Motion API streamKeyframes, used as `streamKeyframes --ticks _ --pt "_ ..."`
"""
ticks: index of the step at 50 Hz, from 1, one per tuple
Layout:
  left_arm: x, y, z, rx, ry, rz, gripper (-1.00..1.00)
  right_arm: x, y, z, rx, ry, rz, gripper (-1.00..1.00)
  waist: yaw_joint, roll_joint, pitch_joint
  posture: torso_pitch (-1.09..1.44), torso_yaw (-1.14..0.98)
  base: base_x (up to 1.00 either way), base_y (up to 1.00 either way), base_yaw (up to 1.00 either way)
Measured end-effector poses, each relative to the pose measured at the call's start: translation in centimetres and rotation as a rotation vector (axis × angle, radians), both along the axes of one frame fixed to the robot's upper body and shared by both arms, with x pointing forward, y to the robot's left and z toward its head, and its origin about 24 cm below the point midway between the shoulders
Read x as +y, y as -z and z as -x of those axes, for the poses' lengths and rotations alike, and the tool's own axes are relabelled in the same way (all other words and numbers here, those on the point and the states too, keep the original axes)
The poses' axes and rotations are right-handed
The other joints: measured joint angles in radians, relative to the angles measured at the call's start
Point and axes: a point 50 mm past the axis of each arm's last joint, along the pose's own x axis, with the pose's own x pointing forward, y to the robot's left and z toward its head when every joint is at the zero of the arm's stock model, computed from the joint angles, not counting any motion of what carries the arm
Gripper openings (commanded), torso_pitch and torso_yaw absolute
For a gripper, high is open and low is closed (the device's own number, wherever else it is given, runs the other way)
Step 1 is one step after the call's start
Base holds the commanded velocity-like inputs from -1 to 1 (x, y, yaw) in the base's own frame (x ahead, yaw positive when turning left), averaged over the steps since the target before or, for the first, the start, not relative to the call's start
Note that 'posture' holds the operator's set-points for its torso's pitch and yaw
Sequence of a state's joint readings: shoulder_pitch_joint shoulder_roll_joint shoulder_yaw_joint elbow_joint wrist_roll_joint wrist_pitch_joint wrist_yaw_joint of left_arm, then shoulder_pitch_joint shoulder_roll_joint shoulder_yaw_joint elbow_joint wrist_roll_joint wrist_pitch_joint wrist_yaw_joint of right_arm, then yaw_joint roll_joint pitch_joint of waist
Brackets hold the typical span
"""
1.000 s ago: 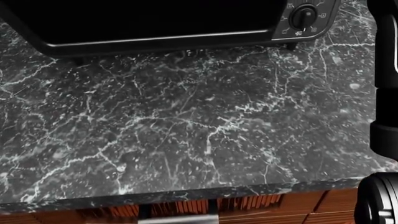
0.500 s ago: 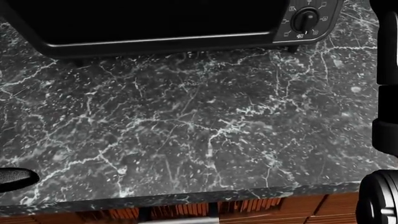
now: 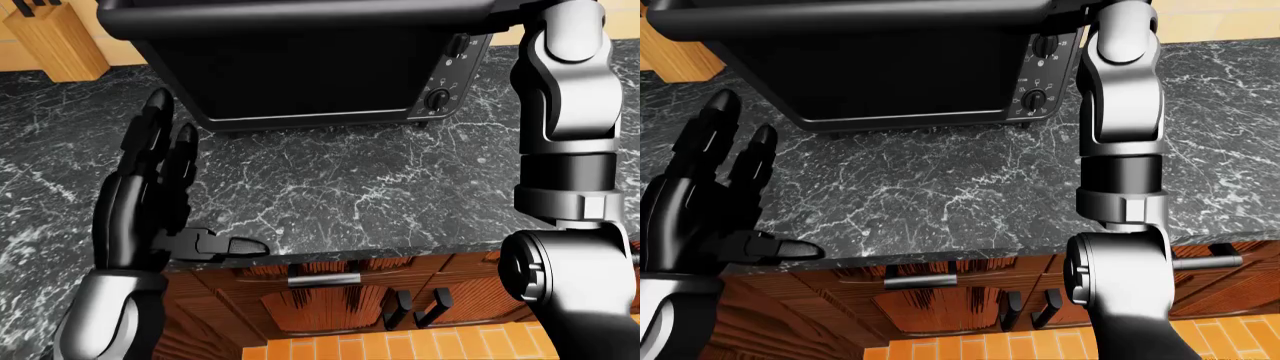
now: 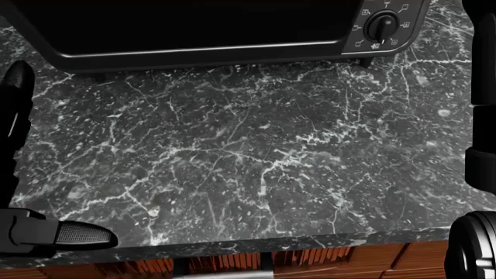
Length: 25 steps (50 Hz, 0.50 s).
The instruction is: Close the toaster oven door.
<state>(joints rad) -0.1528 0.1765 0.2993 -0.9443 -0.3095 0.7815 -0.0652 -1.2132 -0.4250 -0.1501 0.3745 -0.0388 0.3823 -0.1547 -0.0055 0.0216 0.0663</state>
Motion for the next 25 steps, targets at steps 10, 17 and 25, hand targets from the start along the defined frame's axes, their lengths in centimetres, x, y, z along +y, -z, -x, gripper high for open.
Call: streamKeyframes --ticks 10,17,25 --pt "-1.6 -1.1 0.0 -0.014 0.061 -0.02 1.0 -0.1 0.0 0.0 0.001 0.002 -0.003 1.0 0.001 -0.002 -0.001 0.0 0.0 0.0 0.0 0.0" --pt "-2.2 -1.4 -0.3 -0.006 0.082 -0.026 1.0 -0.2 0.1 0.0 -0.002 0.004 -0.006 1.0 0.002 -0.005 -0.001 0.0 0.0 0.0 0.0 0.0" --pt "-2.8 -2.2 -0.7 -0.011 0.109 -0.038 1.0 -0.1 0.1 0.1 -0.009 0.005 -0.009 1.0 0.001 -0.007 -0.001 0.0 0.0 0.0 0.0 0.0"
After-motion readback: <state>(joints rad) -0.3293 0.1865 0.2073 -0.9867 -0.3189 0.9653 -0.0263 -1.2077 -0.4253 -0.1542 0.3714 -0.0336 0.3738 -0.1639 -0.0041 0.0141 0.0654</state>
